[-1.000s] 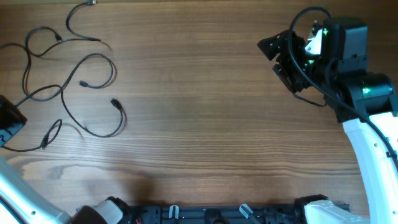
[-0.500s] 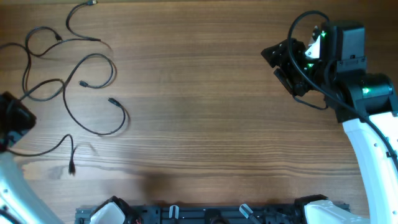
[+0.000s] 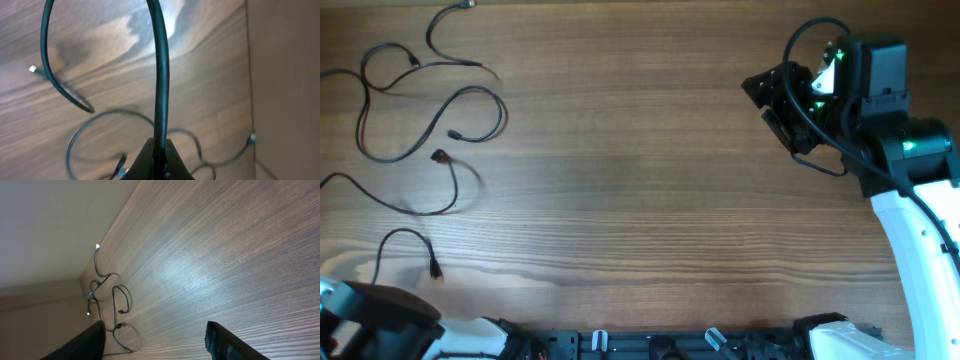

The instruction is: Untangle cables

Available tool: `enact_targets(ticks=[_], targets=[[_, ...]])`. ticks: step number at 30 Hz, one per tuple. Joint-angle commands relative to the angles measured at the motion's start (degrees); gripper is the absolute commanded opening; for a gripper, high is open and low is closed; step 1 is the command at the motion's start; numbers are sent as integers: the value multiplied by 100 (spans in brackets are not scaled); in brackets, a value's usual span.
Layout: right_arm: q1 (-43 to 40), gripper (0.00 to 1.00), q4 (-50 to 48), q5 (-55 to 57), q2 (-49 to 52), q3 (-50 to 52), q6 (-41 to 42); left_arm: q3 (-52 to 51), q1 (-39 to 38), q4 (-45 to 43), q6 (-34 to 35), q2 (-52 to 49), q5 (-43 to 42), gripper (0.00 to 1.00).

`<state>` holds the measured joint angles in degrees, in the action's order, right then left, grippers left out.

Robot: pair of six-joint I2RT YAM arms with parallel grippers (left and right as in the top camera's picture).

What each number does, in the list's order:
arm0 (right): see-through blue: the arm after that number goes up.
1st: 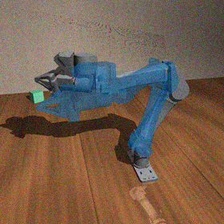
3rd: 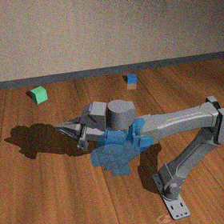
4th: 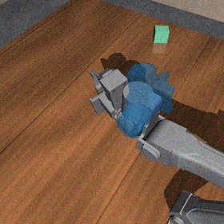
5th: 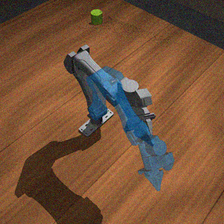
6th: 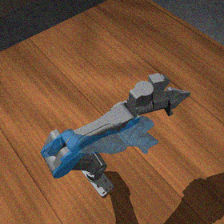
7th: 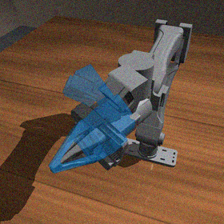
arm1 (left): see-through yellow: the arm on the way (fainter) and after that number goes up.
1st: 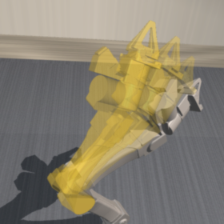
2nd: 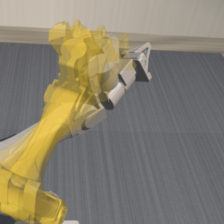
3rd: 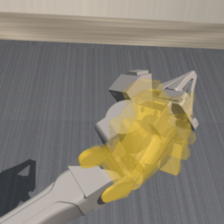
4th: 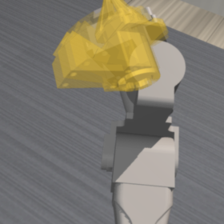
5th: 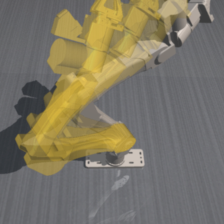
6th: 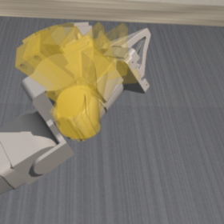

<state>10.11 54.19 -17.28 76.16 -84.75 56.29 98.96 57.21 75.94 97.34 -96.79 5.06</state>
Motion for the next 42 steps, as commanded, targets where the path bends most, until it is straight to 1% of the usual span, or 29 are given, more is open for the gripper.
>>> enact_targets(ticks=[1,2,3,6,7,8,9,10,11,12,14,16,18,19,20,22,24,26,28,29,30,33,36,37,38,39,40,41,42], targets=[[-22,65,-20,146,-50,-63,96,28,44,-387,37,-487,868,4],[-22,65,-20,146,-52,-63,96,28,44,-636,-177,-647,984,4],[-24,66,-17,149,-52,-63,96,28,44,-1156,-813,-872,1003,4],[-22,65,-17,149,-50,-63,122,28,44,-1937,-1600,-1226,1001,4],[-22,65,-17,149,-50,-63,238,28,44,-2122,-1770,-1338,997,6],[-22,65,-33,146,-50,-63,286,28,44,-2181,-1792,-1438,994,22],[-22,65,-68,149,-50,-63,284,28,44,-2210,-1799,-1567,977,42],[-22,65,-105,149,-50,-63,286,28,44,-2299,-2109,-1698,957,66],[-22,66,-122,149,-50,-63,284,28,44,-2455,-2546,-1794,841,76],[-22,66,-125,149,-50,-63,284,28,39,-2527,-2774,-1827,767,81],[-22,66,-118,149,-50,-63,280,28,15,-2579,-2968,-1838,621,100],[-22,66,-118,146,-50,-63,280,28,-57,-2566,-3477,-1834,168,99],[-22,66,-114,146,-50,-63,227,28,-278,-2568,-4684,-1834,-758,93],[-22,66,-90,146,-50,-63,223,28,-479,-2586,-5257,-1834,-1054,88],[-22,66,-66,146,-50,-63,221,28,-640,-2603,-5547,-1834,-1106,88],[-22,66,-35,146,-50,-63,190,28,-1130,-2675,-6175,-1836,-1104,95],[-22,66,-31,146,-50,-63,107,28,-1644,-2671,-6723,-1840,-1104,99],[-22,66,-33,146,-50,-63,107,28,-1991,-2645,-6961,-1840,-1054,100],[-22,66,-26,146,-50,-63,66,28,-2162,-2618,-6946,-1840,-1034,100],[-22,66,-11,146,-50,-63,63,28,-2181,-2564,-6948,-1840,-1034,94],[-22,66,-11,146,-50,-63,37,28,-2186,-2413,-6948,-1840,-927,84],[-22,66,-13,146,-50,-63,26,26,-2184,-1928,-6953,-1843,-656,81],[-22,66,-15,146,-50,-63,-63,28,-2184,-1729,-6953,-1843,-645,63],[-22,66,-9,149,-50,-63,-90,28,-2184,-1665,-6951,-1843,-608,62],[-22,67,7,149,-50,-63,-122,28,-2184,-1620,-6953,-1843,-490,77],[-22,66,4,149,-50,-63,-120,26,-2186,-1574,-6953,-1843,-337,79],[-22,66,0,149,-50,-63,-122,26,-2186,-1537,-6953,-1843,-214,75],[-22,66,0,149,-50,-63,-122,26,-2184,-1519,-6955,-1843,-98,67],[-22,66,0,149,-50,-63,-122,26,-2184,-1521,-6996,-1843,-90,65]])
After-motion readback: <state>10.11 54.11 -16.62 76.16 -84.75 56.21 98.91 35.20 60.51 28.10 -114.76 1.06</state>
